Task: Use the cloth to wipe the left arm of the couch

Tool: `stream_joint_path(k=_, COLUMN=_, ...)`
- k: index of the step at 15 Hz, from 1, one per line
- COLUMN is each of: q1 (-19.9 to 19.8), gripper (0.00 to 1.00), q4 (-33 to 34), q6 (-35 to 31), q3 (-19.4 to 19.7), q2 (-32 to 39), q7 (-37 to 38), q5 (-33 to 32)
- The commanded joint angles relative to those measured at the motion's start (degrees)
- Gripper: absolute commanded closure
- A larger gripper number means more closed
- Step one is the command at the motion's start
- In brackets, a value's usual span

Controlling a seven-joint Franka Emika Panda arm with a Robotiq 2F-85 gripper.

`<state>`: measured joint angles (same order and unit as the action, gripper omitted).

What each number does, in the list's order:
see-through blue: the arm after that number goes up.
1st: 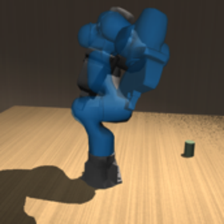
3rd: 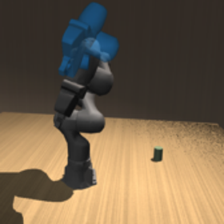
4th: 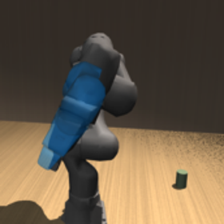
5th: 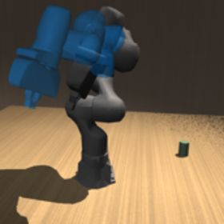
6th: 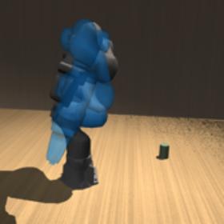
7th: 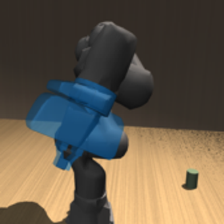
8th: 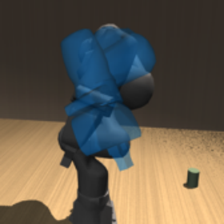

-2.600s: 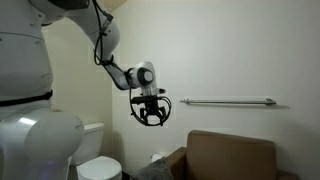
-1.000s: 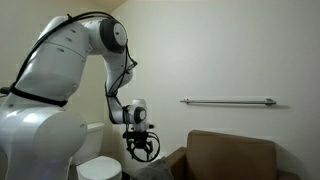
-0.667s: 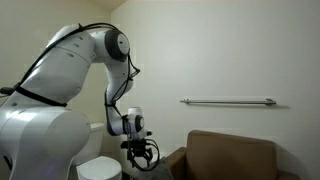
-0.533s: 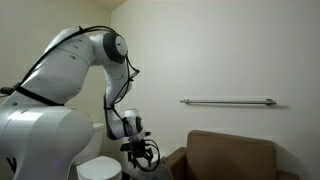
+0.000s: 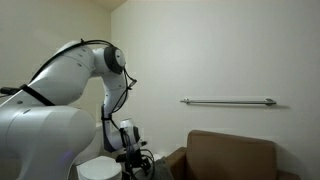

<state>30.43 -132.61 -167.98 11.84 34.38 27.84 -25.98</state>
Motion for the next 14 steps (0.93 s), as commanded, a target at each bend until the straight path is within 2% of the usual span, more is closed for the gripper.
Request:
stream_joint_path(k=1, q1=-10.52, gripper=0.00, q4=-0.95, q6=-4.49, q3=-7.88, q2=3.88, q7=-10.76, q5=8.25)
stream_joint_path(k=2, q1=-12.29, gripper=0.00, q4=-0.89, q6=-4.51, q3=-8.82, q2=4.45, q7=-12.95, q5=9.73)
stream_joint_path(k=3, q1=-14.28, gripper=0.10, q4=-0.71, q6=-4.71, q3=-10.12, q2=4.83, q7=-15.15, q5=11.04)
stream_joint_path(k=4, q1=-15.34, gripper=0.27, q4=-0.67, q6=-4.84, q3=-10.96, q2=4.72, q7=-16.57, q5=12.09)
stream_joint_path(k=9, q1=-16.27, gripper=0.56, q4=0.07, q6=-1.73, q3=-11.83, q2=1.88, q7=-19.86, q5=13.77)
stream_joint_path(k=14, q1=-19.48, gripper=0.89, q4=2.19, q6=4.09, q3=-15.69, q2=-0.24, q7=-24.87, q5=14.67)
